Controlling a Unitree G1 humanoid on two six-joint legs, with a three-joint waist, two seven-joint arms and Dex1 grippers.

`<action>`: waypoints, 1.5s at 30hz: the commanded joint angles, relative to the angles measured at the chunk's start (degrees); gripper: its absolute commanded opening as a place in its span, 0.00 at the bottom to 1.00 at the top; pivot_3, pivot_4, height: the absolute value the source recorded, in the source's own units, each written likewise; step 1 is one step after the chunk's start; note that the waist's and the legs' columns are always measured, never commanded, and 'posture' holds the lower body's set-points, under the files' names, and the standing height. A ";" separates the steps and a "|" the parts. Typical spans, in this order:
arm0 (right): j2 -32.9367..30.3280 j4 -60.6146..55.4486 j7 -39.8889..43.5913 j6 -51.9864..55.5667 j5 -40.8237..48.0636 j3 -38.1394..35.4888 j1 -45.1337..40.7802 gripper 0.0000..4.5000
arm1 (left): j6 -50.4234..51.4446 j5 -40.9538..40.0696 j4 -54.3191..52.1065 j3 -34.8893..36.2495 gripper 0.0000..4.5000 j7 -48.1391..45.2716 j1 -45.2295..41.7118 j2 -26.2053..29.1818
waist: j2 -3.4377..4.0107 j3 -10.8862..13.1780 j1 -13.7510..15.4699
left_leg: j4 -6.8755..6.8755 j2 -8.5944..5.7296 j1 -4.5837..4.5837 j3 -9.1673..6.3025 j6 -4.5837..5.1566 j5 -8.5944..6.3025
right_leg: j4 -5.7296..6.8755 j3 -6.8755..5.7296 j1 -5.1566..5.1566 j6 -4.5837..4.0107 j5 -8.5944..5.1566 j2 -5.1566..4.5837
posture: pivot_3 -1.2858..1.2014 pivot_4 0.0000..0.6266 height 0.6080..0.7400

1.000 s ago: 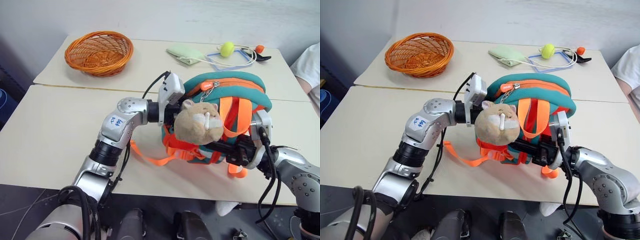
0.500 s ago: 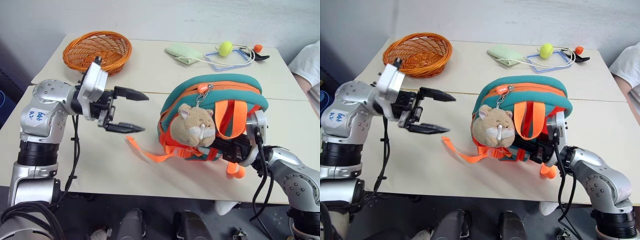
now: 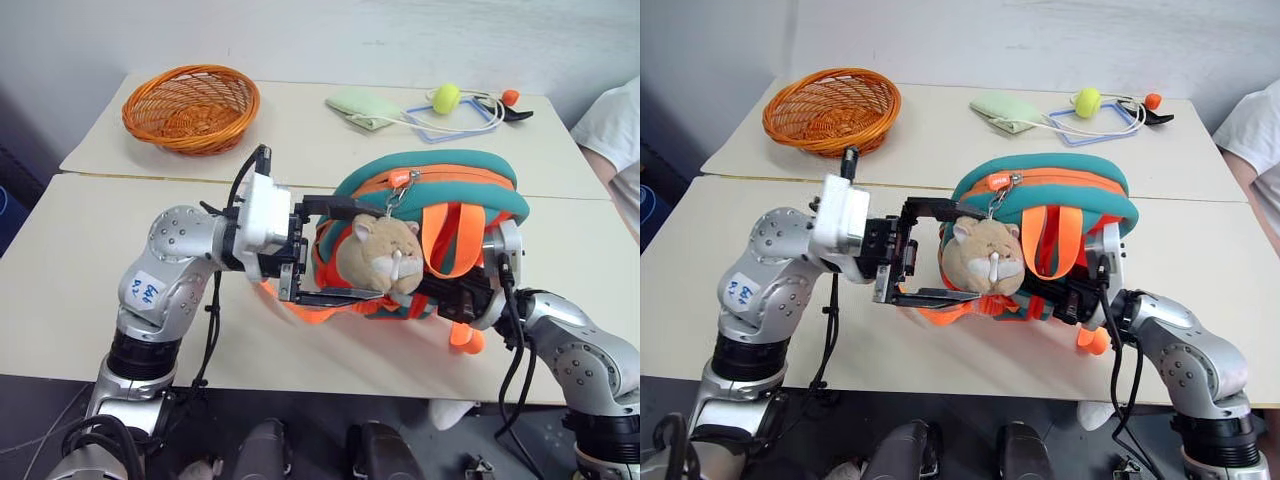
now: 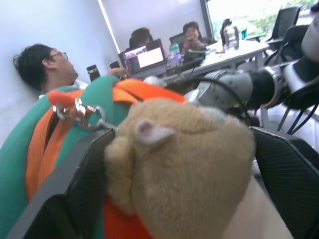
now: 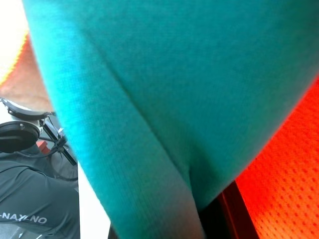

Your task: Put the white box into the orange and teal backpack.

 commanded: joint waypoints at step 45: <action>3.39 0.83 3.18 -22.12 -13.90 -2.69 9.44 0.37 | -6.95 5.20 22.73 9.38 0.55 0.83 19.46 10.82 | 0.10 -0.02 -0.28 | -0.11 0.00 0.06 -0.10 0.00 -0.08 | 0.01 -0.12 0.00 -0.01 -0.01 -0.16 | 0.52 0.24 1.00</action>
